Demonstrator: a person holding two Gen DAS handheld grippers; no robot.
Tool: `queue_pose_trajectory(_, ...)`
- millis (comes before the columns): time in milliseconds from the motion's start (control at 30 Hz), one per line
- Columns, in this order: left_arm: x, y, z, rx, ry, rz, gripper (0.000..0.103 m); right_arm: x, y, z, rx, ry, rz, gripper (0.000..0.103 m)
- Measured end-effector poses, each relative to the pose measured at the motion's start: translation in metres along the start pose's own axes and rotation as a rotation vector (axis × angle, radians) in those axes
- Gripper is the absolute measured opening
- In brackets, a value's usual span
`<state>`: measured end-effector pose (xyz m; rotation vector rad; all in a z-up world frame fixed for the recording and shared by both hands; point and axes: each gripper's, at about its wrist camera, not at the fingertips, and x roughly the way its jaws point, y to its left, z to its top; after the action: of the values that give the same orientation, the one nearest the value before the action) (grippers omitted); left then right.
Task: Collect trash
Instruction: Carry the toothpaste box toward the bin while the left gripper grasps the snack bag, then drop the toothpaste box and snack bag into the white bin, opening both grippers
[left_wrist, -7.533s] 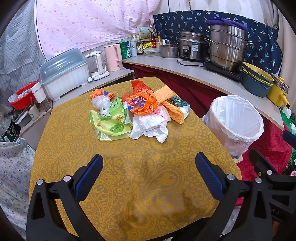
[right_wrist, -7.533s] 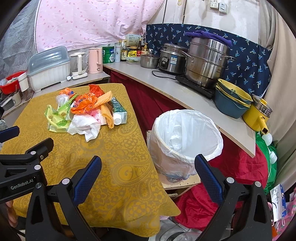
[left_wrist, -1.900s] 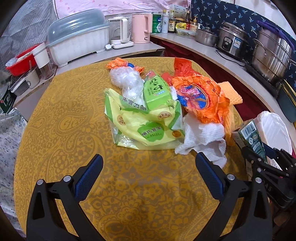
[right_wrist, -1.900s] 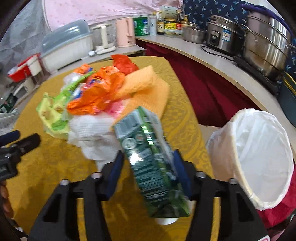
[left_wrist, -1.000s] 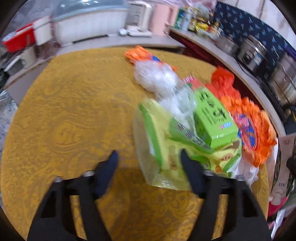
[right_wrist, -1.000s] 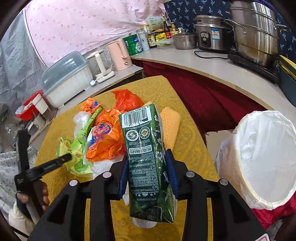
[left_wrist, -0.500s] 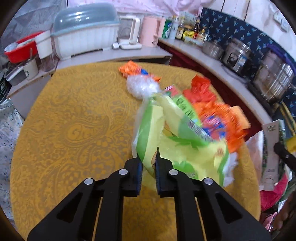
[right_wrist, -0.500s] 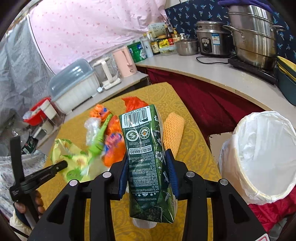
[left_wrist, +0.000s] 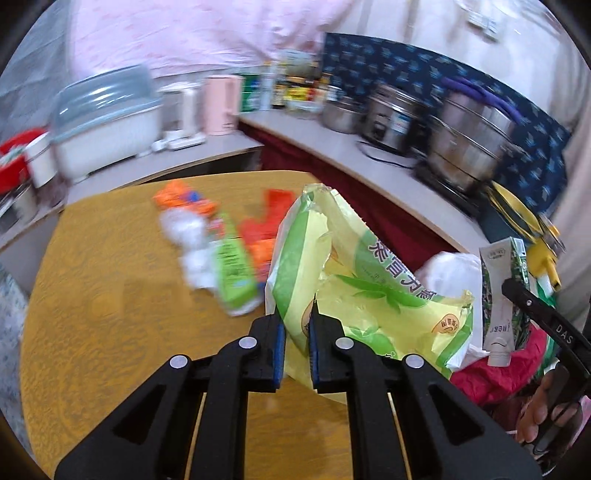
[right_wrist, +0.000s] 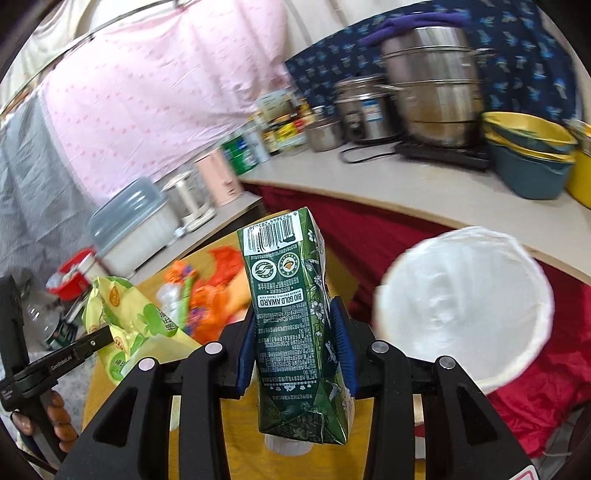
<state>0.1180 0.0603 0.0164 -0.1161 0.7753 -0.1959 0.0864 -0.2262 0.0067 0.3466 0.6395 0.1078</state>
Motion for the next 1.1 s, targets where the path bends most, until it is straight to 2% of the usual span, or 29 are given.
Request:
queue_pose_trajectory(267,0.055,-0.117,0.012,0.151,0.021,-0.138,0.010,-0.025,-0.090,0.006,0.107,-0.053,-0.161,0.036)
queue_pose_trajectory(433,0.094,-0.178,0.014,0.227,0.042,-0.177,0.010,-0.023,-0.140,0.007,0.162,-0.052,-0.238,0.036)
queue_pose_trajectory(567,0.133,-0.221,0.012,0.275,0.090,-0.205,0.010,-0.013,-0.168,0.008,0.201,-0.045,-0.263,0.036)
queue_pose_trajectory(667,0.154,-0.241,0.007,0.299,0.112,-0.211,0.010,-0.004,-0.185,0.006,0.224,-0.039,-0.271,0.036)
queue_pose_trajectory(900,0.184,-0.255,0.006,0.302,0.133,-0.221,0.015,0.024,-0.199,0.009,0.241,-0.017,-0.270,0.036)
queue_pose_trajectory(967,0.188,-0.254,0.007,0.299,0.135,-0.223,0.023,0.032,-0.199,0.011,0.234,-0.016,-0.268,0.038)
queue_pose_trajectory(1033,0.189,-0.251,0.009,0.289,0.133,-0.216,0.052,0.037,-0.198,0.014,0.235,-0.024,-0.269,0.040)
queue_pose_trajectory(1100,0.184,-0.246,0.013,0.271,0.109,-0.213,0.064,0.037,-0.194,0.017,0.234,-0.039,-0.269,0.050)
